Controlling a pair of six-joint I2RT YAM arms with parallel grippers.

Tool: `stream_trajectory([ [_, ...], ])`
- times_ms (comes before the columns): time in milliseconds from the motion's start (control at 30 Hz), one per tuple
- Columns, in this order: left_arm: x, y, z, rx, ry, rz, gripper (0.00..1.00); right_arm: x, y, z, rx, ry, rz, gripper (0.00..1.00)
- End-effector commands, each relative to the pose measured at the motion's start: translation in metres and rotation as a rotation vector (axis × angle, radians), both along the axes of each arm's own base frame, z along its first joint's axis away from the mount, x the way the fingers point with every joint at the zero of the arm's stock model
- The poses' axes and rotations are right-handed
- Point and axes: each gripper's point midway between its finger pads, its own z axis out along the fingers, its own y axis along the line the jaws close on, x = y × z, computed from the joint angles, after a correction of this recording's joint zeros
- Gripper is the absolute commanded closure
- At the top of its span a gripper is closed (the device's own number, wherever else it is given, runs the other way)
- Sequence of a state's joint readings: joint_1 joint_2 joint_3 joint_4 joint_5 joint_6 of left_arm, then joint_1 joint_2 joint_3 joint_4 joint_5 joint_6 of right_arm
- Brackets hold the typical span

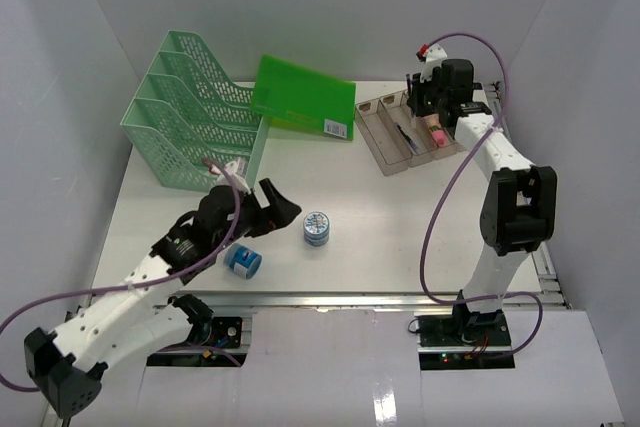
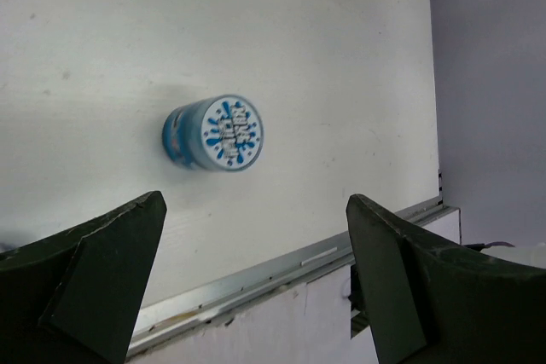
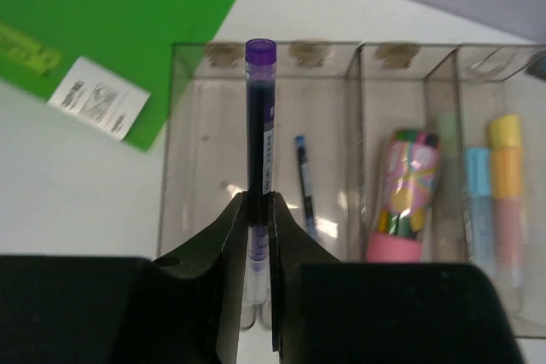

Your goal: Organize the desk

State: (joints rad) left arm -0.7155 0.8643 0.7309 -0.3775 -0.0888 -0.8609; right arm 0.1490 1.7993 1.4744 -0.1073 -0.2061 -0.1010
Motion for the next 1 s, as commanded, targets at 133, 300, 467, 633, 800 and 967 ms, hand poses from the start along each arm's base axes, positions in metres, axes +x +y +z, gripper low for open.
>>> stream_trajectory([
  [133, -0.047, 0.069, -0.018, 0.067, 0.054, 0.136, 0.02, 0.074, -0.037, -0.017, -0.162, -0.091, -0.193, 0.89],
  [300, -0.048, 0.076, -0.013, 0.126, 0.022, 0.115, 0.02, 0.081, -0.039, -0.039, -0.180, -0.059, -0.180, 0.85],
  [467, -0.046, 0.074, -0.010, 0.184, -0.029, 0.054, 0.02, 0.071, -0.039, -0.064, -0.211, -0.005, -0.141, 0.61],
  [633, -0.045, 0.074, -0.013, 0.205, -0.064, 0.028, 0.02, 0.052, -0.026, -0.056, -0.215, 0.034, -0.021, 0.36],
  [800, -0.050, 0.071, 0.003, 0.139, -0.151, -0.005, 0.02, -0.028, 0.029, -0.009, -0.128, 0.007, 0.446, 0.20],
  [967, -0.057, 0.074, 0.020, 0.065, -0.239, -0.008, 0.02, -0.168, 0.104, 0.005, 0.081, 0.015, 0.986, 0.16],
])
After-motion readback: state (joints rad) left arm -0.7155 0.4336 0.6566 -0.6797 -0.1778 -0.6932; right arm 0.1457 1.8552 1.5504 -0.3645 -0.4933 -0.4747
